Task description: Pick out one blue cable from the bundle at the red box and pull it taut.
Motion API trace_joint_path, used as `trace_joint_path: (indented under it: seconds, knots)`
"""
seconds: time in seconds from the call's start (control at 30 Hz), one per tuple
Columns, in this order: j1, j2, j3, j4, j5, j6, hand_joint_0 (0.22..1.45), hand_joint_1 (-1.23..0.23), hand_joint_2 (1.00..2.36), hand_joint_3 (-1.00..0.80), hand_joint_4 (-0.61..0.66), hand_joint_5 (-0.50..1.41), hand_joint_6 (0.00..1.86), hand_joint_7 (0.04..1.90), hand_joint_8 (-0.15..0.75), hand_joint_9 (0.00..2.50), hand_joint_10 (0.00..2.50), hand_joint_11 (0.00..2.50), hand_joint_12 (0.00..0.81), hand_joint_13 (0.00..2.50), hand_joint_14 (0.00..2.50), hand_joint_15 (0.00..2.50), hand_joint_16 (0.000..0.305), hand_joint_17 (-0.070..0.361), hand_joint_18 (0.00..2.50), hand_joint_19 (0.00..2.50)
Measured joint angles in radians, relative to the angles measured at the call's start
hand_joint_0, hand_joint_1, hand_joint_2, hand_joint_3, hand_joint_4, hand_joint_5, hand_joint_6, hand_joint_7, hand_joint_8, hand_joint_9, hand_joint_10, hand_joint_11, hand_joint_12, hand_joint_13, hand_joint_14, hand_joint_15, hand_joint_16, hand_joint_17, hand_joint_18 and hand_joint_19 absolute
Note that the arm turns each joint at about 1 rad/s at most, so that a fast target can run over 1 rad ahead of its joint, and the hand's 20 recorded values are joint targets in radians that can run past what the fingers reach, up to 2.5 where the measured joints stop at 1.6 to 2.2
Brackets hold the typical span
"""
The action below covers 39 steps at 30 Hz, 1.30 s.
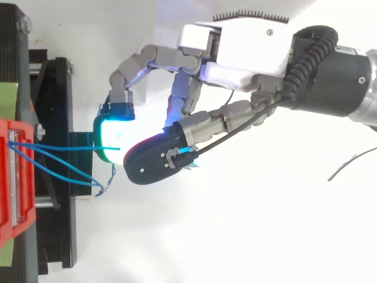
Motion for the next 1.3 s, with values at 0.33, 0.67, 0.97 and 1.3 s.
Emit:
trace_joint_path:
  seconds: [0.33, 0.67, 0.97, 1.3]
  knots:
    - [-0.001, 0.000, 0.000, -0.033, -0.021, 0.048, 0.67, -0.81, 1.02, -0.10, -0.24, -0.13, 0.93, 0.99, 0.279, 1.57, 0.03, 1.45, 0.299, 1.68, 0.02, 1.41, 0.041, 0.093, 1.19, 0.87]
    - [-0.008, 0.000, 0.000, -0.044, -0.105, 0.134, 0.68, -0.81, 1.02, -0.11, -0.24, -0.13, 0.93, 0.98, 0.262, 1.60, 0.02, 1.77, 0.283, 1.75, 0.00, 1.77, 0.040, 0.090, 1.23, 0.99]
    - [-0.011, 0.000, 0.000, -0.045, -0.113, 0.151, 0.68, -0.81, 1.02, -0.12, -0.23, -0.13, 0.93, 0.97, 0.262, 1.61, 0.17, 1.85, 0.285, 1.48, 1.40, 1.37, 0.035, 0.079, 1.45, 1.59]
    - [-0.013, 0.000, 0.000, -0.046, -0.115, 0.152, 0.68, -0.81, 1.02, -0.12, -0.22, -0.13, 0.93, 0.95, 0.240, 1.42, 1.75, 1.43, 0.289, 1.25, 2.50, 1.11, 0.035, 0.079, 1.61, 2.01]
